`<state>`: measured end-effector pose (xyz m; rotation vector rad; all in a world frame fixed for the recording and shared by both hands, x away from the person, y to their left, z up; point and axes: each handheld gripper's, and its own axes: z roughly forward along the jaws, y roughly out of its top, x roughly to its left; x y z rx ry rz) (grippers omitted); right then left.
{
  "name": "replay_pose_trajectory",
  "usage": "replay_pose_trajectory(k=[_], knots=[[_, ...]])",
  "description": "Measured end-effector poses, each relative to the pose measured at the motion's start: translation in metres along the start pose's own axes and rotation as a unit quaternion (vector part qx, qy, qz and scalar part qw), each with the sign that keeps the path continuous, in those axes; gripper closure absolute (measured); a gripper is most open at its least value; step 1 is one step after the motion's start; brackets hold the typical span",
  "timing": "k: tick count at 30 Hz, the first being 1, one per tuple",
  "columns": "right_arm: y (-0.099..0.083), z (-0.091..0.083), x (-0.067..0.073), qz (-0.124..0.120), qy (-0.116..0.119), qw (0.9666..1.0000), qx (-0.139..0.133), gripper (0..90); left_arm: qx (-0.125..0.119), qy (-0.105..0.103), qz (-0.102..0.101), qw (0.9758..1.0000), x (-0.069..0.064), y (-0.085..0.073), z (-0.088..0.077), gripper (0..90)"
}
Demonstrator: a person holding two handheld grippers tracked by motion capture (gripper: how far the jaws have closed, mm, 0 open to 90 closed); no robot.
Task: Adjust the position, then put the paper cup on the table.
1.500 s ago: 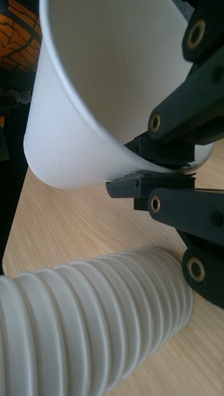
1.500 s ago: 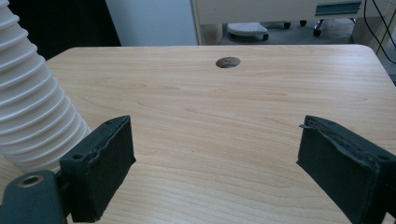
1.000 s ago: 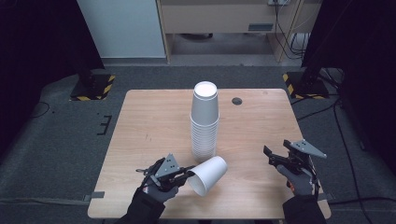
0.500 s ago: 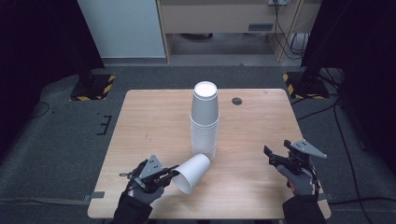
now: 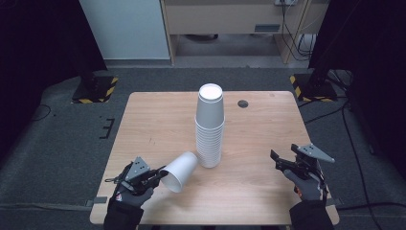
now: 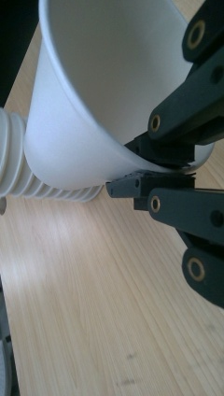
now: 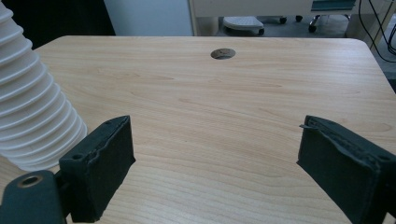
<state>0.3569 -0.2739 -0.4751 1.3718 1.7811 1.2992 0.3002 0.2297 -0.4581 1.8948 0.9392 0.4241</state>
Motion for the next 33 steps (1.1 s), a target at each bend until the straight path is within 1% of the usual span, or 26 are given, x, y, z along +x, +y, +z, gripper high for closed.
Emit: replay_pose_trajectory(k=[5, 9, 10, 12, 13, 14, 15, 17, 20, 26, 28, 31, 33], knots=[[0.000, 0.000, -0.001, 0.000, -0.001, 1.0000, 0.002, 10.5, 0.002, 0.026, -0.018, 0.9995, 0.010, 0.000, -0.005, 85.4], [0.000, 0.000, -0.001, 0.002, -0.001, 1.0000, 0.004, 10.5, 0.006, 0.053, -0.030, 0.9982, 0.018, 0.002, -0.007, 85.4], [0.000, 0.000, -0.001, 0.002, -0.001, 1.0000, 0.004, 10.5, 0.006, 0.053, -0.030, 0.9982, 0.018, 0.002, -0.007, 85.4], [-0.001, 0.001, -0.002, 0.001, -0.001, 1.0000, 0.006, 10.5, 0.009, 0.062, -0.034, 0.9975, 0.021, 0.004, -0.008, 85.4], [-0.001, 0.001, -0.002, 0.003, -0.002, 1.0000, 0.006, 10.5, 0.015, 0.065, -0.043, 0.9968, 0.026, 0.004, -0.008, 85.4], [-0.002, 0.002, -0.002, 0.003, -0.002, 1.0000, 0.007, 10.5, 0.015, 0.065, -0.043, 0.9968, 0.026, 0.004, -0.008, 85.4], [-0.002, 0.002, -0.002, 0.003, -0.002, 1.0000, 0.007, 10.5, 0.021, 0.070, -0.046, 0.9963, 0.028, 0.005, -0.008, 85.4], [-0.002, 0.002, -0.002, 0.001, -0.003, 0.9999, 0.012, 10.5, 0.034, 0.073, -0.053, 0.9953, 0.034, 0.006, -0.008, 85.4], [-0.001, 0.002, -0.002, -0.002, -0.004, 1.0000, 0.008, 10.5, 0.054, 0.075, -0.059, 0.9939, 0.039, 0.010, -0.008, 85.4], [-0.002, 0.004, -0.002, -0.003, -0.005, 0.9999, 0.013, 10.5, 0.084, 0.083, -0.061, 0.9912, 0.044, 0.021, -0.008, 85.4], [-0.002, 0.004, -0.001, -0.004, -0.004, 0.9999, 0.013, 10.5, 0.091, 0.083, -0.060, 0.9906, 0.045, 0.026, -0.009, 85.4], [-0.001, 0.003, 0.000, -0.004, -0.002, 0.9999, 0.011, 10.5, 0.107, 0.082, -0.064, 0.9889, 0.047, 0.033, -0.010, 85.4], [-0.001, 0.003, 0.000, -0.005, -0.001, 0.9999, 0.011, 10.5, 0.123, 0.083, -0.066, 0.9867, 0.051, 0.038, -0.010, 85.4]])
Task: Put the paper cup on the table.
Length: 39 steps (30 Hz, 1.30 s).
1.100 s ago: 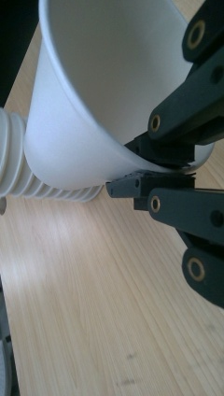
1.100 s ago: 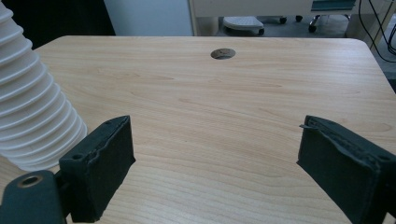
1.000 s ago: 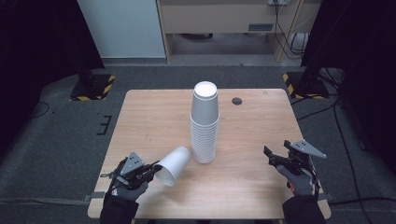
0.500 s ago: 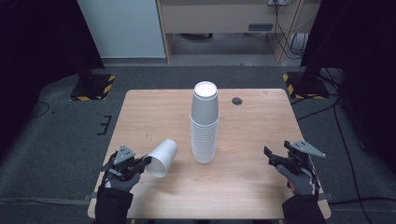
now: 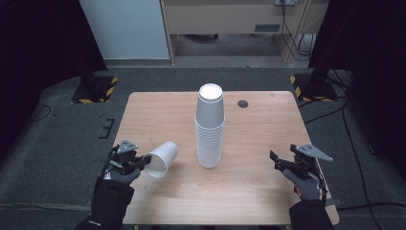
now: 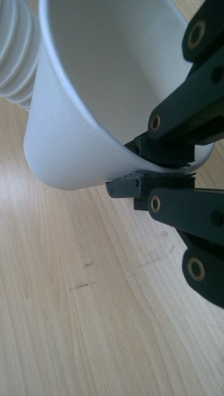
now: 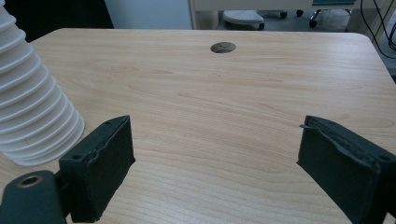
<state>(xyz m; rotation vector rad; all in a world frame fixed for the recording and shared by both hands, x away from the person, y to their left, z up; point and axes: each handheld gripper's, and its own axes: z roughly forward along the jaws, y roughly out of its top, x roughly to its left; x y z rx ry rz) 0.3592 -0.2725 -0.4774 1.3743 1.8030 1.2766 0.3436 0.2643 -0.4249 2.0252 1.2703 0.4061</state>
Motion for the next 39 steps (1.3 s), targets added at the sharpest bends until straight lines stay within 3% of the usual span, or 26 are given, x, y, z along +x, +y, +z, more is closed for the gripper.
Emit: replay_pose_trajectory(k=[4, 12, 20, 23, 25, 28, 30, 32, 36, 37, 39], knots=[[-0.001, 0.001, -0.001, 0.000, -0.001, 1.0000, 0.005, 10.5, 0.032, 0.013, 0.002, 0.9994, 0.006, 0.009, 0.000, 85.4], [-0.004, 0.003, 0.000, -0.010, -0.005, 0.9998, 0.019, 10.5, 0.074, 0.025, 0.003, 0.9969, 0.012, 0.018, 0.000, 85.4], [-0.005, 0.002, 0.000, -0.014, -0.006, 0.9997, 0.021, 10.5, 0.133, 0.037, -0.001, 0.9904, 0.015, 0.029, 0.004, 85.3], [-0.006, 0.003, -0.001, -0.015, -0.006, 0.9996, 0.025, 10.5, 0.160, 0.048, -0.002, 0.9859, 0.016, 0.035, 0.009, 85.4], [-0.006, 0.003, -0.001, -0.014, -0.006, 0.9996, 0.026, 10.5, 0.165, 0.049, -0.002, 0.9850, 0.017, 0.036, 0.010, 85.3], [-0.006, 0.003, -0.001, -0.015, -0.006, 0.9996, 0.025, 10.5, 0.186, 0.049, -0.005, 0.9813, 0.017, 0.038, 0.012, 85.4], [-0.006, 0.003, 0.000, -0.015, -0.005, 0.9995, 0.026, 10.5, 0.204, 0.051, -0.003, 0.9776, 0.017, 0.039, 0.013, 85.4], [-0.006, 0.003, 0.000, -0.016, -0.005, 0.9995, 0.026, 10.5, 0.228, 0.049, 0.001, 0.9724, 0.018, 0.041, 0.013, 85.3], [-0.006, 0.003, 0.000, -0.016, -0.004, 0.9995, 0.026, 10.5, 0.252, 0.049, -0.005, 0.9663, 0.020, 0.043, 0.012, 85.3], [-0.006, 0.003, 0.000, -0.016, -0.004, 0.9995, 0.026, 10.5, 0.252, 0.049, -0.005, 0.9663, 0.020, 0.043, 0.012, 85.3], [-0.006, 0.003, 0.000, -0.016, -0.004, 0.9995, 0.027, 10.4, 0.266, 0.050, -0.012, 0.9626, 0.021, 0.043, 0.011, 85.3]])
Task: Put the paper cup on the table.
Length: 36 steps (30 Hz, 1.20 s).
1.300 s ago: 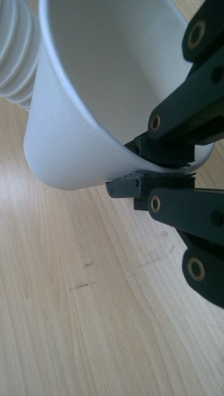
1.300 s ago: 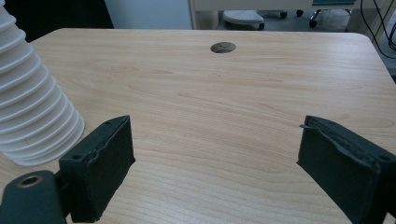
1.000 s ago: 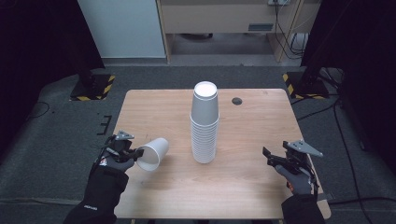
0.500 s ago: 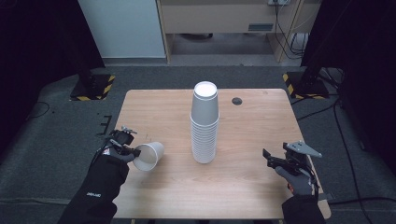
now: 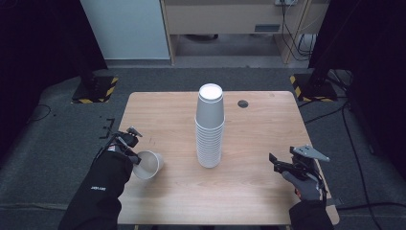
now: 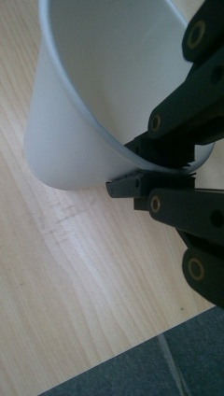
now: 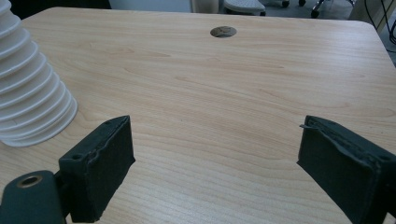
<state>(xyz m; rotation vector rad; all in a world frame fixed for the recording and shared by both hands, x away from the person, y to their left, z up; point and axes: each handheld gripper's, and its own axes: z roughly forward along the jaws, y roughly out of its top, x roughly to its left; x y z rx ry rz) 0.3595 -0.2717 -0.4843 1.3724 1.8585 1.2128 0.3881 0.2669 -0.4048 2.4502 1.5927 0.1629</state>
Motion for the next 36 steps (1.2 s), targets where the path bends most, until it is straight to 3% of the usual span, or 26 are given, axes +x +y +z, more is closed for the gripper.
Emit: replay_pose_trajectory(k=[8, 13, 19, 22, 26, 29, 31, 34, 36], knots=[[0.000, 0.000, 0.000, -0.001, 0.001, 1.0000, 0.000, 10.5, 0.047, -0.006, -0.010, 0.9988, 0.012, -0.006, 0.001, 85.3], [0.000, 0.000, 0.000, -0.002, 0.002, 1.0000, 0.002, 10.5, 0.069, -0.015, -0.028, 0.9971, 0.014, -0.008, 0.004, 85.2], [0.000, 0.000, 0.000, -0.002, 0.003, 1.0000, 0.003, 10.4, 0.080, -0.017, -0.039, 0.9959, 0.014, -0.006, 0.005, 84.7], [0.000, 0.000, 0.000, -0.002, 0.003, 1.0000, 0.002, 10.4, 0.066, -0.018, -0.037, 0.9970, 0.014, -0.004, 0.007, 82.4], [0.000, 0.000, 0.000, -0.001, 0.003, 1.0000, 0.002, 10.4, 0.024, -0.019, -0.040, 0.9988, 0.013, -0.004, 0.010, 75.9], [0.000, 0.000, 0.000, 0.000, 0.003, 1.0000, 0.002, 10.4, 0.005, -0.021, -0.044, 0.9988, 0.014, -0.006, 0.010, 71.2], [0.000, 0.000, -0.001, 0.000, 0.003, 1.0000, 0.002, 10.4, -0.016, -0.019, -0.048, 0.9986, 0.014, -0.008, 0.010, 64.8], [0.000, 0.000, -0.001, 0.001, 0.002, 1.0000, 0.001, 10.3, -0.050, -0.012, -0.037, 0.9980, 0.015, -0.011, 0.007, 55.8], [0.000, 0.000, -0.001, 0.002, 0.002, 1.0000, 0.001, 10.3, -0.089, -0.014, -0.037, 0.9953, 0.015, -0.013, 0.005, 49.7]])
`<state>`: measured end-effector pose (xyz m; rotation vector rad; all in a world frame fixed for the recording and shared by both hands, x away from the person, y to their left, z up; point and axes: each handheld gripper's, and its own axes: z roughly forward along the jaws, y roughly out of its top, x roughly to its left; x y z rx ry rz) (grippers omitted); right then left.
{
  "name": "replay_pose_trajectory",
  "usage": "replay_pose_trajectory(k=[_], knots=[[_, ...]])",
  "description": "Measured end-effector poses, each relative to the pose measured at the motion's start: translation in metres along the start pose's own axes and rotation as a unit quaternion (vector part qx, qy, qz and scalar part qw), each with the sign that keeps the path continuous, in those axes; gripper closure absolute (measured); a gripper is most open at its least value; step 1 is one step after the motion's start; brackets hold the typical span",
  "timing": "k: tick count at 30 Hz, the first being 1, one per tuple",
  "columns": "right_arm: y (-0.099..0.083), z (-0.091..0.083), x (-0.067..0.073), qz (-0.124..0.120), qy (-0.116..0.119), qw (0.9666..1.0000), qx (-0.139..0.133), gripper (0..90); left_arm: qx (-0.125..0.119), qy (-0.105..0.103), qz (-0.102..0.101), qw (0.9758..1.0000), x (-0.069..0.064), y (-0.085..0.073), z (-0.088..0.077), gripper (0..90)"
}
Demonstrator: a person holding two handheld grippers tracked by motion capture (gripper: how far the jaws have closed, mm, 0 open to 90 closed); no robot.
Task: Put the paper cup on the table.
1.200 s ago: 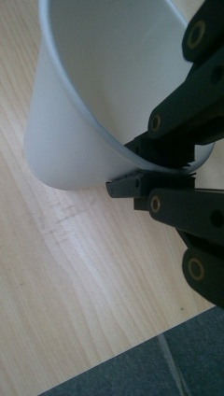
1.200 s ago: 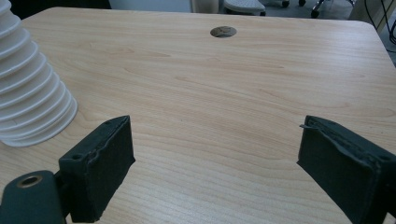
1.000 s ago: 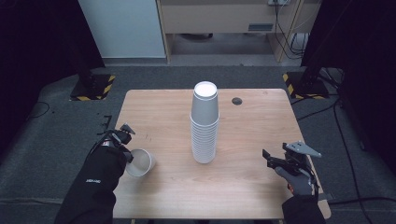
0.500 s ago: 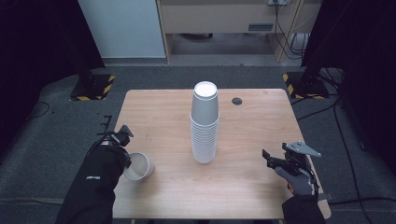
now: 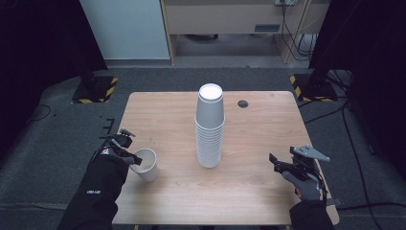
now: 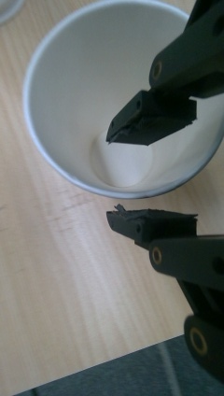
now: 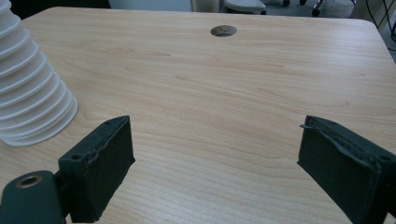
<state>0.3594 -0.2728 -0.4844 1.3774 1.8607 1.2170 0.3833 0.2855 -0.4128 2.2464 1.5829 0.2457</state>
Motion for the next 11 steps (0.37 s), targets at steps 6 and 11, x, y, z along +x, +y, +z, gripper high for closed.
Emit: replay_pose_trajectory(k=[6, 11], knots=[[0.000, 0.000, -0.001, 0.002, -0.002, 1.0000, -0.001, 10.3, -0.120, -0.006, 0.007, 0.9927, -0.001, -0.010, -0.015, 41.5], [0.000, -0.001, -0.002, 0.003, -0.001, 1.0000, -0.002, 10.2, -0.248, -0.003, -0.012, 0.9687, -0.001, -0.027, -0.027, 37.0]])
